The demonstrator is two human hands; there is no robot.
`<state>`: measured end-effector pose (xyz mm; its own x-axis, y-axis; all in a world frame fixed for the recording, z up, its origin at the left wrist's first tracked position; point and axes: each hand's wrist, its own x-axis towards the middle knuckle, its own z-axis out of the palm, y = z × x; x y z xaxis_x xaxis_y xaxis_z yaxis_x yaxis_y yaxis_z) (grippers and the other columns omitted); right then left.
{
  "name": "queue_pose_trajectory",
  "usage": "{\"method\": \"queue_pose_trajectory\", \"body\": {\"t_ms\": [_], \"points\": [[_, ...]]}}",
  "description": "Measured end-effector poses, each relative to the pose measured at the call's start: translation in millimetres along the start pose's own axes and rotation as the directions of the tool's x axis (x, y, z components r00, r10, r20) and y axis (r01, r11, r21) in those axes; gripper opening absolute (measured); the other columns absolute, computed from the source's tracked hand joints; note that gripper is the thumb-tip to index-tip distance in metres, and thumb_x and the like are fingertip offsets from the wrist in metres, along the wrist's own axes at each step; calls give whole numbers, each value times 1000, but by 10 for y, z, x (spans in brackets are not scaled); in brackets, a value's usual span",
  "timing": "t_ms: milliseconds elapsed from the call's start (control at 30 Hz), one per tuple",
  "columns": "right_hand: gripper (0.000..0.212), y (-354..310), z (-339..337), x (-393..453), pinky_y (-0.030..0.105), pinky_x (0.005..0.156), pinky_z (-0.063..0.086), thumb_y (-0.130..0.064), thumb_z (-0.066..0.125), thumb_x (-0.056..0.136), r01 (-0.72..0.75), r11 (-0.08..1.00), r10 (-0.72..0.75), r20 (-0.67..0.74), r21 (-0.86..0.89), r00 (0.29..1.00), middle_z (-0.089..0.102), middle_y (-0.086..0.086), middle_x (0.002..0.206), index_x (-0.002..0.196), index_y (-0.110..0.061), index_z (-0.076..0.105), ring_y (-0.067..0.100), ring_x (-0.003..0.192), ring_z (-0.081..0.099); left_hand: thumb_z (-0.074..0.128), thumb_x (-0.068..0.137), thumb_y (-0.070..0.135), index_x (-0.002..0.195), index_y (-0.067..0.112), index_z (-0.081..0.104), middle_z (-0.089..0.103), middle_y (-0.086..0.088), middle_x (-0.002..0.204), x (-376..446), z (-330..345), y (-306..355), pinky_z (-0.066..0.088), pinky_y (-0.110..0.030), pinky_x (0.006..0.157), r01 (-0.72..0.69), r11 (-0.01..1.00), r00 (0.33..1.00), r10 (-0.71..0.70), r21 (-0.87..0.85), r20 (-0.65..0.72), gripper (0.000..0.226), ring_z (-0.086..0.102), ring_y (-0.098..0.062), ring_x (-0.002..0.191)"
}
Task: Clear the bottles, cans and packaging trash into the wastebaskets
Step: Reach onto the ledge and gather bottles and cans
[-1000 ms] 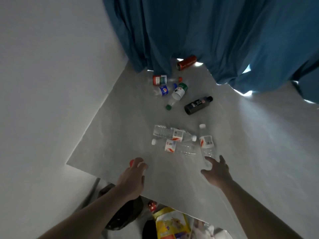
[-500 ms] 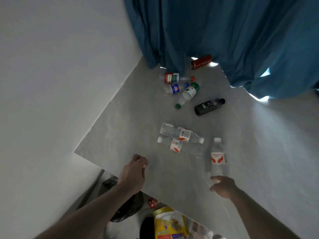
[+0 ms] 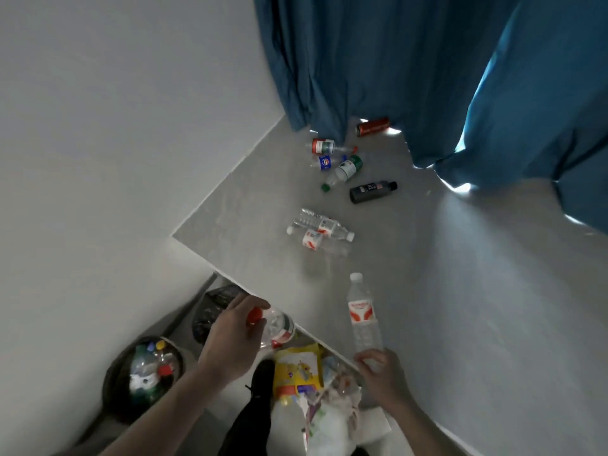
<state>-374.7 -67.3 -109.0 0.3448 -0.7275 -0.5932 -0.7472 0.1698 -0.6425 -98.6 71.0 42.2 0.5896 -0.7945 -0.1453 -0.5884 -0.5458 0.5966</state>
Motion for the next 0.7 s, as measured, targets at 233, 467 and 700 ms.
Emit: {"method": "queue_pose_trajectory", "body": {"t_ms": [233, 467, 700], "points": [[31, 162, -850, -1648, 11, 63, 46, 1, 86, 72, -77, 991, 53, 204, 109, 977, 76, 4, 78, 54, -20, 71, 2, 67, 69, 71, 88, 11, 109, 27, 69, 67, 8, 107, -1547, -281, 723, 50, -29, 79, 73, 992, 989, -86, -101, -121, 26, 65, -12, 89], [37, 66, -1311, -2276, 29, 72, 49, -10, 96, 60, 3, 958, -37, 115, 287, 993, 76, 4, 75, 50, -16, 61, 16, 72, 68, 69, 89, 18, 109, 40, 64, 66, 17, 100, -2324, -690, 848, 49, -22, 66, 88, 994, 990, -94, -66, -105, 30, 67, -5, 79], [38, -527, -1166, -2607, 20, 63, 52, 4, 88, 69, 191, 913, -238, 90, 362, 967, 63, 4, 66, 63, -11, 54, 13, 65, 59, 72, 85, 13, 104, 38, 65, 64, 21, 99, -2713, -971, 730, 40, -10, 72, 70, 995, 981, -83, -76, -176, 32, 60, 2, 88]]}}
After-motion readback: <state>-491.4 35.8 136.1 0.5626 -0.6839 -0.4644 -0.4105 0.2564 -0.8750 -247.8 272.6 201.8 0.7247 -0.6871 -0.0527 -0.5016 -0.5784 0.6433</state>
